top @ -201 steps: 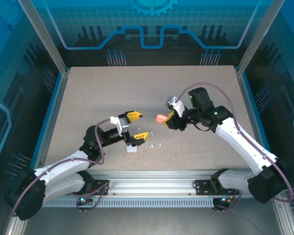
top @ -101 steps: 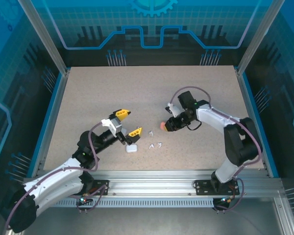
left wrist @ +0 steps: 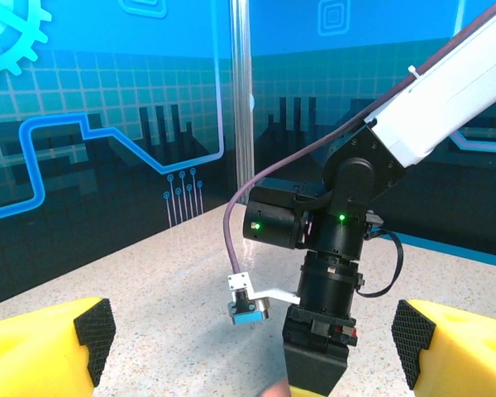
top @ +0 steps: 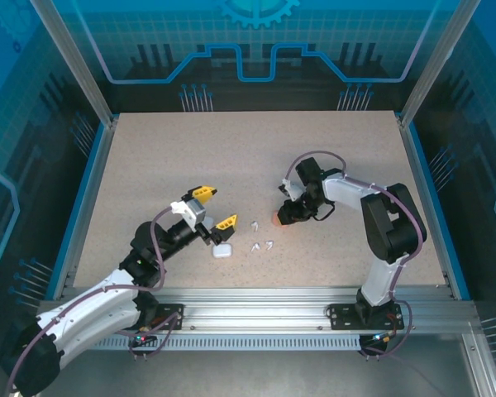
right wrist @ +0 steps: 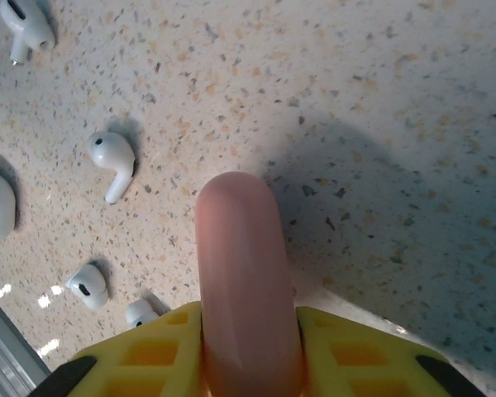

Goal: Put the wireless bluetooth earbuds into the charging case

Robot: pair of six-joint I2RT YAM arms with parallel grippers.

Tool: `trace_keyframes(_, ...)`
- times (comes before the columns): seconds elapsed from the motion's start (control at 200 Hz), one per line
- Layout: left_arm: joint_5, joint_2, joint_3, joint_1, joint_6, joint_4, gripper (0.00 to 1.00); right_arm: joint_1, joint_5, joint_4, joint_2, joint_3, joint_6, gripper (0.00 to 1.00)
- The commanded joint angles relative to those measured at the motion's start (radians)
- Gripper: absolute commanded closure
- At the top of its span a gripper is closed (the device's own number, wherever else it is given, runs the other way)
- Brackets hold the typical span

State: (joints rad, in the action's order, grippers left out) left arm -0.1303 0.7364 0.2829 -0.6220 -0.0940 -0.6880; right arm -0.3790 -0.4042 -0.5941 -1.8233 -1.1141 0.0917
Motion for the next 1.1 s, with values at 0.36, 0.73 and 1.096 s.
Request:
trace_keyframes(0.36, 0.234, -0.037, 0.057, 0.000, 0.024, 0.241, 0.08, -0.009, 0.222, -0.081, 0.131, -0.027, -0.001, 0.43)
trace_keyframes(0.73, 0.353, -0.050, 0.174, 0.137, 0.276, 0.624, 0.01, -0.263, 0.371, -0.071, 0.271, -0.073, -0.135, 0.29)
trace_keyframes(1.096, -0.030, 0.088, 0.378, 0.601, 0.557, 1.016, 0.01, -0.509, 0.432, -0.342, 0.034, -0.382, -0.325, 0.14)
